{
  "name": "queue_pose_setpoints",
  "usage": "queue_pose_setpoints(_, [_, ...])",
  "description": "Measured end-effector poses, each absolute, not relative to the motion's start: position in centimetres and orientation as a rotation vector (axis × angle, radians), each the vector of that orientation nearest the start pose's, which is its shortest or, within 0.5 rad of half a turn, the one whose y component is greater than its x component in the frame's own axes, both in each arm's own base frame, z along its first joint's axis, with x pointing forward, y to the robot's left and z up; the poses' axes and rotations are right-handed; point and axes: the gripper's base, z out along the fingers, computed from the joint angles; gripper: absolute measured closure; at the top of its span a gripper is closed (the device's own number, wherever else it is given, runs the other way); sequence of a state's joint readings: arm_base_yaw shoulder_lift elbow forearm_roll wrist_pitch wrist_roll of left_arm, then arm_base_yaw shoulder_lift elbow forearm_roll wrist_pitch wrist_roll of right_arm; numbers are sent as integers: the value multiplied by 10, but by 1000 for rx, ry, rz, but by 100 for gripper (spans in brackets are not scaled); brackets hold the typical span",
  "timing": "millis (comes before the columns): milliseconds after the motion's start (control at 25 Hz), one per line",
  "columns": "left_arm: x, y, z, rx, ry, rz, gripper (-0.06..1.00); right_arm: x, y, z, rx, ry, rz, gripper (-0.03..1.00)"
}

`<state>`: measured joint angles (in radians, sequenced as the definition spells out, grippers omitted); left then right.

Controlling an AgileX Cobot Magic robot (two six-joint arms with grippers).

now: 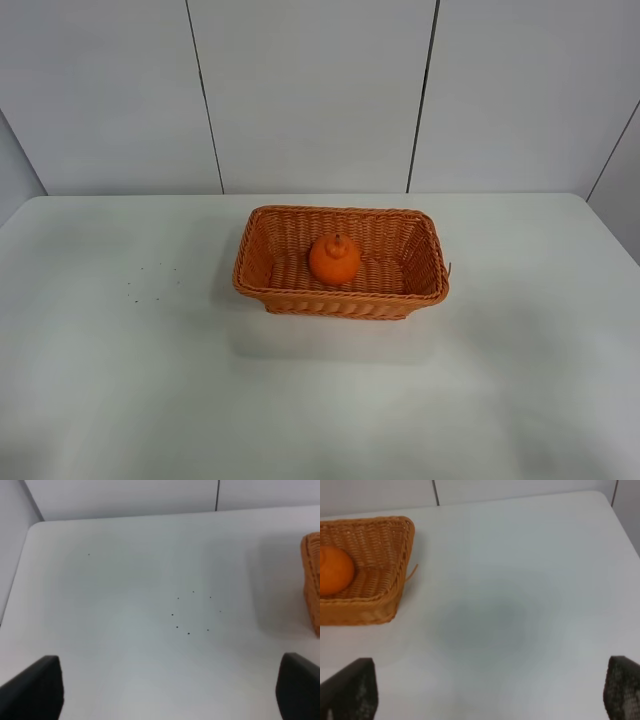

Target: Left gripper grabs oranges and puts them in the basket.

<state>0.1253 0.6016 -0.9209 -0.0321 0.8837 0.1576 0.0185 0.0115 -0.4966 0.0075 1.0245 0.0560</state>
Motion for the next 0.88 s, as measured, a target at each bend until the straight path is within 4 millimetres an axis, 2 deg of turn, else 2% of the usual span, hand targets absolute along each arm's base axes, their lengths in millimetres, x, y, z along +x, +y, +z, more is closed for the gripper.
queue_pose_setpoints(80, [76,7,382,21,2043,135,-1,-1,1,279,38,2023,56,27])
queue_pose_setpoints(280, [53,4,354,-10,2058,113,0,-1,1,279,38,2023,56,27])
queue_pose_setpoints(640, [37,2,307,-52,2114,84,4,-1,1,279,38,2023,56,27])
queue_pose_setpoints(880, [23,1,290,-50,2095,93,6,-1,1,279,38,2023,56,27])
